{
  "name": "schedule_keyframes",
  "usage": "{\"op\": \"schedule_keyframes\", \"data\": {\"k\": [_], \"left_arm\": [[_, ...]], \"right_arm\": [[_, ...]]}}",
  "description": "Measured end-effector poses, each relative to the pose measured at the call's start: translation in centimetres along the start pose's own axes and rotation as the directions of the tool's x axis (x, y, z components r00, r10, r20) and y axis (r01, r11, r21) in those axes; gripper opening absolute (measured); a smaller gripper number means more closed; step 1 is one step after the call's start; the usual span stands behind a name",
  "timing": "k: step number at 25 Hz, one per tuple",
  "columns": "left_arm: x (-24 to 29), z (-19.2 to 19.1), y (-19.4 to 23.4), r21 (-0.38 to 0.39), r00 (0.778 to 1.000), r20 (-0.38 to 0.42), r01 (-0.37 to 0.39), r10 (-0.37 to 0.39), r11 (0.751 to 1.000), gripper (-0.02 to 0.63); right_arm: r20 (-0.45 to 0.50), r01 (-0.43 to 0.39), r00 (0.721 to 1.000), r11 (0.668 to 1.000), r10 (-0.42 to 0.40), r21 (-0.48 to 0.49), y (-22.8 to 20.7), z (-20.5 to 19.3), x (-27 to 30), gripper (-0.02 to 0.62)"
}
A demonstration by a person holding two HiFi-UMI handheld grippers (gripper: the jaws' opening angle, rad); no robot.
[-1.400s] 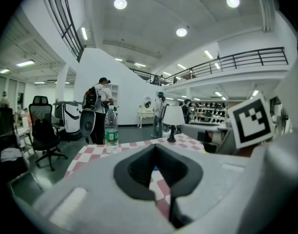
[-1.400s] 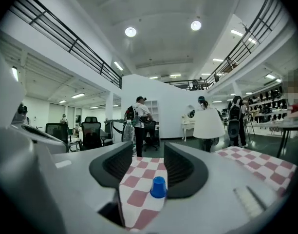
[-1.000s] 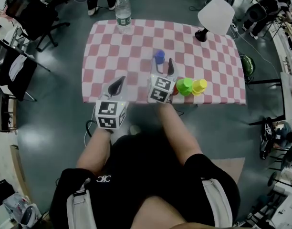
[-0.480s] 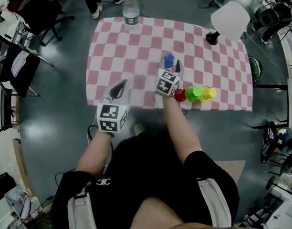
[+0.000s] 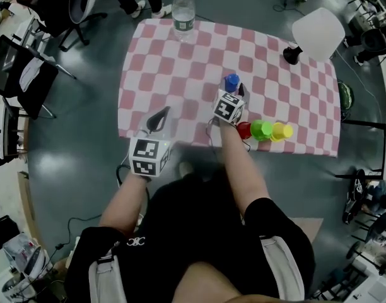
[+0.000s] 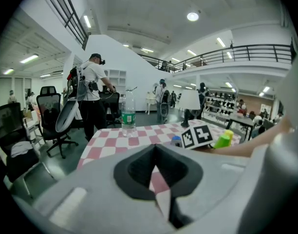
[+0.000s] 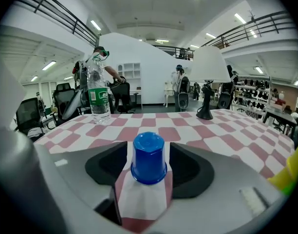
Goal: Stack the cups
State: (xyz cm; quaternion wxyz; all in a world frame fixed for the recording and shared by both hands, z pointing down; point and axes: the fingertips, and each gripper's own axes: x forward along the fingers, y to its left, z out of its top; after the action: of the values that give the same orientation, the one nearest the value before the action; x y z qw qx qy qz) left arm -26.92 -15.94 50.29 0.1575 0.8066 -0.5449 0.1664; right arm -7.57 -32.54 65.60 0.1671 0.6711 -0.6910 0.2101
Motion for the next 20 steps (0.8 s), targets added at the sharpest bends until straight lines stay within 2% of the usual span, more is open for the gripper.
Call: {"op": "schedule_keyframes", "data": {"k": [4,6,10,15,20], "left_arm": [[-0.1,-0.5,-0.2,0.003,1.0,-0.01,-0.002,0.002,1.0,-0.002],[-0.2,-0.8,-0.2,0.003,1.0,-0.016,-0.003,0.003,1.0,-0.002],[-0.4,-0.8,0.0,0.006,1.0,-0.012,-0.008,0.008,1.0,-0.002],[-0.4,0.0,-0.1,0.005,1.0,0.018,-0.001,0.0,1.0,-0.002],[-0.6,1.4,-0.4,-0.006,0.998,0.069,0.007,-0.006,1.0,-0.002]], "right_arm": [[-0.018,0.001,1.0,1.0,-0.002,-0.003,-0.4,-0.6,1.1,0.256],[-0.021,0.008,1.0,1.0,-0.008,-0.019,-0.6,-0.7,1.2,0.219],[-0.001,0.004,1.0,1.0,-0.004,-0.016,-0.4,0.1,0.7,0.217],[0.053,-0.037,0.998,0.999,0.039,-0.035,1.2,2.9,-1.4,0.216],[0.044,-0.109,0.993,0.99,0.113,-0.085,3.1,5.1,-4.2,0.216]]}}
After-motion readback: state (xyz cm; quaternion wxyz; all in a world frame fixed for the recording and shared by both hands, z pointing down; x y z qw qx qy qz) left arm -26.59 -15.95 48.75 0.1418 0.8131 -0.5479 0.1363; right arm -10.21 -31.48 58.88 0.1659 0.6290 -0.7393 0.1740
